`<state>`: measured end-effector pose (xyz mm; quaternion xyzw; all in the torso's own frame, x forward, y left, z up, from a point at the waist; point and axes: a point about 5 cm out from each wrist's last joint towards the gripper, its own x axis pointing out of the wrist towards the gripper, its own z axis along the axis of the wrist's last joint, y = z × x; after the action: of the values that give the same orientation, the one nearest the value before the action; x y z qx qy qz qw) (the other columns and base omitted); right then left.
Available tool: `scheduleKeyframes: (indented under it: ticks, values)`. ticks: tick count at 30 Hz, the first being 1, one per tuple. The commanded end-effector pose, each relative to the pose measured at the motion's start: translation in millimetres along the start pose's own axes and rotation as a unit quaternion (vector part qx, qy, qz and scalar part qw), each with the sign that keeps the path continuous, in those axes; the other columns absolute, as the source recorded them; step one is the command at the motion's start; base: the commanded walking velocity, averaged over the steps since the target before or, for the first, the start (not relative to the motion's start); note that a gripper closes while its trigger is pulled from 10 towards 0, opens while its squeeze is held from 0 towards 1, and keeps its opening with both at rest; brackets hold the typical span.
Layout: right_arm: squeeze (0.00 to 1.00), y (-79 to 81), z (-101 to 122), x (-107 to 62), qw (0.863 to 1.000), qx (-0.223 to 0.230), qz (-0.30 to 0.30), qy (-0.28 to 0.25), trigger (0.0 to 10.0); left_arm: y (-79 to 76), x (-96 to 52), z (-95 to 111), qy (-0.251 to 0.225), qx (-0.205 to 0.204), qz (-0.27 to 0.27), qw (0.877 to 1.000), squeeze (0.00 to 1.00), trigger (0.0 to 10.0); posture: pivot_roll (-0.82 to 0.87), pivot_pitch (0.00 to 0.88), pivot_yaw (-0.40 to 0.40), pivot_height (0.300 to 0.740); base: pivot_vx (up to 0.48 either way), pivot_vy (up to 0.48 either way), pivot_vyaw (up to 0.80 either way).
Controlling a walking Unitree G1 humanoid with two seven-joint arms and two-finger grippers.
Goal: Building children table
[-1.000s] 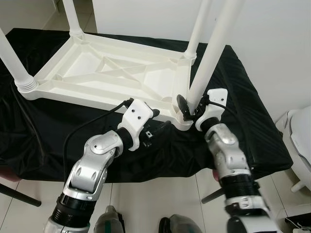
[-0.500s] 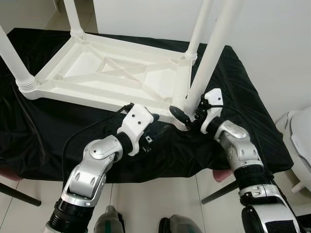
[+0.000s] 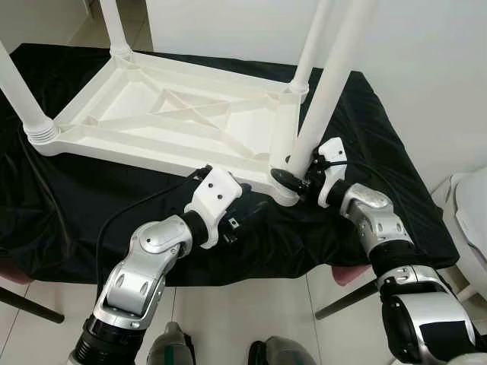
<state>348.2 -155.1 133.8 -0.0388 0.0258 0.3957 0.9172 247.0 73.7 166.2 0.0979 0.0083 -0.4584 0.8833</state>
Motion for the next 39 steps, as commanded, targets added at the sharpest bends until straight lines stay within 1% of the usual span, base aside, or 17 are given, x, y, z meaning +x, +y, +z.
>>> scheduleKeyframes:
  ticks: [1,7,8,11,14,15,18,23,24,26,27,28,29,30,32,37,39]
  values:
    - [0.00,5.6,-5,-0.1,1.000,0.013,0.026,-0.001,0.0,-1.4,-0.2,0,0.001,-0.004,0.010,1.000,0.00,10.0,-0.03,0.015,-0.065,0.740,0.000,0.000,0.00]
    - [0.00,10.0,-7,-0.9,0.999,0.016,0.028,-0.013,0.0,-2.8,-0.3,0,0.002,-0.005,0.008,1.000,0.00,10.0,-0.04,0.022,-0.065,0.740,0.000,0.000,0.00]
    - [0.00,11.8,-7,-1.0,1.000,0.016,0.017,-0.017,10.0,-3.1,-0.5,0,0.003,-0.005,0.007,1.000,0.00,10.0,-0.04,0.023,-0.065,0.740,0.000,0.000,0.00]
    - [0.00,13.4,-6,-0.8,1.000,0.021,0.001,-0.021,10.0,-3.4,-0.8,-1,0.004,-0.005,0.007,1.000,0.00,10.0,-0.04,0.023,-0.064,0.740,0.000,0.000,0.00]
    - [0.00,17.0,-4,0.0,0.997,0.026,-0.057,-0.035,10.0,-4.5,-0.7,-1,0.005,-0.005,0.005,1.000,0.00,10.0,-0.05,0.023,-0.065,0.740,0.000,0.000,0.00]
    - [0.00,17.0,-4,0.0,0.997,0.026,-0.057,-0.035,10.0,-4.5,-0.7,-1,0.005,-0.005,0.005,1.000,0.00,10.0,-0.05,0.023,-0.065,0.740,0.000,0.000,0.00]
    - [0.00,21.2,-2,0.9,0.991,0.038,-0.116,-0.056,10.0,-4.2,0.5,-2,0.006,-0.006,0.005,1.000,0.00,10.0,-0.05,0.023,-0.065,0.740,0.000,0.000,0.00]
    - [0.00,29.6,1,3.1,0.986,0.051,-0.144,-0.070,10.0,-4.3,0.6,-2,0.007,-0.006,0.005,1.000,0.00,10.0,-0.05,0.023,-0.065,0.740,0.000,0.000,0.00]
    - [0.00,37.7,1,6.3,0.974,0.087,-0.189,-0.087,10.0,-4.2,0.7,-2,0.006,-0.008,0.006,1.000,0.00,10.0,-0.05,0.023,-0.065,0.740,0.000,0.000,0.00]
    - [0.00,37.7,1,6.3,0.974,0.087,-0.189,-0.087,10.0,-4.2,0.7,-2,0.006,-0.008,0.006,1.000,0.00,10.0,-0.05,0.023,-0.065,0.740,0.000,0.000,0.00]
    - [0.00,41.1,1,7.5,0.967,0.101,-0.212,-0.094,10.0,-4.4,0.5,-3,0.006,-0.008,0.007,1.000,0.00,10.0,-0.05,0.017,-0.072,0.740,0.000,0.000,0.00]
    - [0.00,41.1,1,7.5,0.967,0.101,-0.212,-0.094,10.0,-4.4,0.5,-3,0.006,-0.008,0.007,1.000,0.00,10.0,-0.05,0.017,-0.072,0.740,0.000,0.000,0.00]
    - [0.00,43.8,-1,8.2,0.956,0.121,-0.247,-0.098,10.0,-4.6,0.4,-3,0.006,-0.009,0.008,1.000,0.00,10.0,-0.05,0.017,-0.072,0.740,0.000,0.000,0.00]
    - [0.00,43.8,-1,8.2,0.956,0.121,-0.247,-0.098,10.0,-4.6,0.4,-3,0.006,-0.009,0.008,1.000,0.00,10.0,-0.05,0.017,-0.072,0.740,0.000,0.000,0.00]
    - [0.00,52.1,-3,9.7,0.935,0.140,-0.311,-0.094,10.0,-4.7,0.3,-3,0.006,-0.009,0.008,1.000,0.00,10.0,-0.04,0.009,-0.076,0.740,0.000,0.000,0.00]
    - [0.00,66.8,-2,16.3,0.937,0.140,-0.309,-0.083,10.0,-3.4,0.5,-3,0.006,-0.006,0.009,1.000,0.00,10.0,-0.04,0.000,-0.081,0.740,0.000,0.000,0.00]
    - [0.00,66.5,-1,15.3,0.938,0.141,-0.306,-0.082,10.0,-3.1,0.8,-3,0.005,-0.005,0.009,1.000,0.00,10.0,-0.04,0.000,-0.081,0.740,0.000,0.000,0.00]
